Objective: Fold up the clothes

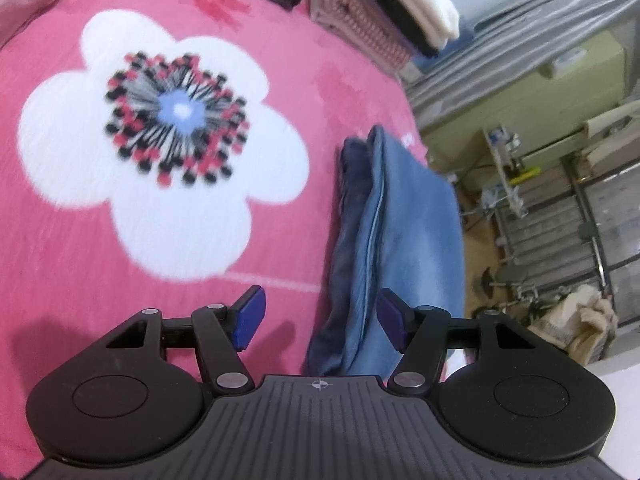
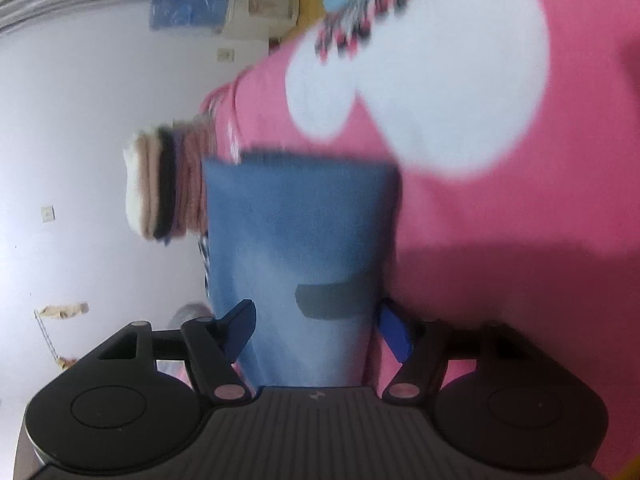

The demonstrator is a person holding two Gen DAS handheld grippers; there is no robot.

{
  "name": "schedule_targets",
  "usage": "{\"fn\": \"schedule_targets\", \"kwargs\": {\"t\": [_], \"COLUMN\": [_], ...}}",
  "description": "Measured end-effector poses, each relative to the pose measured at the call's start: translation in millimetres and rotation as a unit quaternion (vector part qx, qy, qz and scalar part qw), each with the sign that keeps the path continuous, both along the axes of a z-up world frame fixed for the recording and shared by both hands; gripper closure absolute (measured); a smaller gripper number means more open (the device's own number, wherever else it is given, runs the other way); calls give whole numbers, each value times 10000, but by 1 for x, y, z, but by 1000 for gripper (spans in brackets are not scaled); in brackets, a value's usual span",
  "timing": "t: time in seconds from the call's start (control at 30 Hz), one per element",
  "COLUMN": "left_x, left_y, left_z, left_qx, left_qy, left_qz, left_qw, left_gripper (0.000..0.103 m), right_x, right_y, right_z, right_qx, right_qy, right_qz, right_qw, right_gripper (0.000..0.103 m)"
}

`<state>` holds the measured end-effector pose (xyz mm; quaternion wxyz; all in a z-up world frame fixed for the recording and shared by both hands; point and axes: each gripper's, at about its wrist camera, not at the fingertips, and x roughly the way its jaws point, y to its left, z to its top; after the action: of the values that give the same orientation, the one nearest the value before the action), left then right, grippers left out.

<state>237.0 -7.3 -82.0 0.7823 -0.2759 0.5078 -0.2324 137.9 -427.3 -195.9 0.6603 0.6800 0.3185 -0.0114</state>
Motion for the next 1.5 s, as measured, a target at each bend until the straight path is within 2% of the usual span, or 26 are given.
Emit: {"fn": "schedule_targets", "kwargs": {"t": [0.1,0.23,0.33,0.5,0.57,0.73,0.93,1.07,1.27,1.33,1.43,1.5], "left_x": [17,41,61,89,99,115,121,123,125,121,113,105], "left_y": [-5,-21,-43,-81,-89,-98,-93,-98,-113,-110,-104,-99], "left_z": [-1,-4,-11,-31,-40,-53,-57,-60,-58,-56,-49,-41], "left_qx": [-122,-413,-606,-371,-284,-428,-730,-824,-706,-653,-636,-601], "left_qy": [-73,-182,-242,-267,-235,-173,-55,-158,-445,-483,-602,-744], "left_qz": [-20,-109,-335,-652,-705,-708,-536,-469,-309,-269,-193,-163], "left_qw": [9999,9989,9973,9968,9968,9964,9959,9954,9960,9963,9960,9953], "left_gripper": [40,36,30,27,26,19,17,16,32,47,57,60], "right_x": [8,21,25,20,18,15,8,4,2,2,5,10], "right_y": [11,7,9,4,3,0,-5,-8,-11,-12,-14,-17], "right_z": [4,-2,-3,-12,-13,-17,-21,-25,-28,-27,-22,-14], "right_qx": [-264,-33,-61,157,192,279,402,492,610,615,415,188], "right_qy": [15,-49,-167,-183,-201,-245,-298,-359,-324,-271,-221,-247], "right_qz": [193,-77,-97,-147,-155,-175,-182,-177,-190,-169,14,251], "right_qw": [9995,10000,9998,9996,9995,9992,9986,9980,9974,9976,9989,9992], "right_gripper": [36,35,37,50,52,53,53,54,58,62,68,71]}}
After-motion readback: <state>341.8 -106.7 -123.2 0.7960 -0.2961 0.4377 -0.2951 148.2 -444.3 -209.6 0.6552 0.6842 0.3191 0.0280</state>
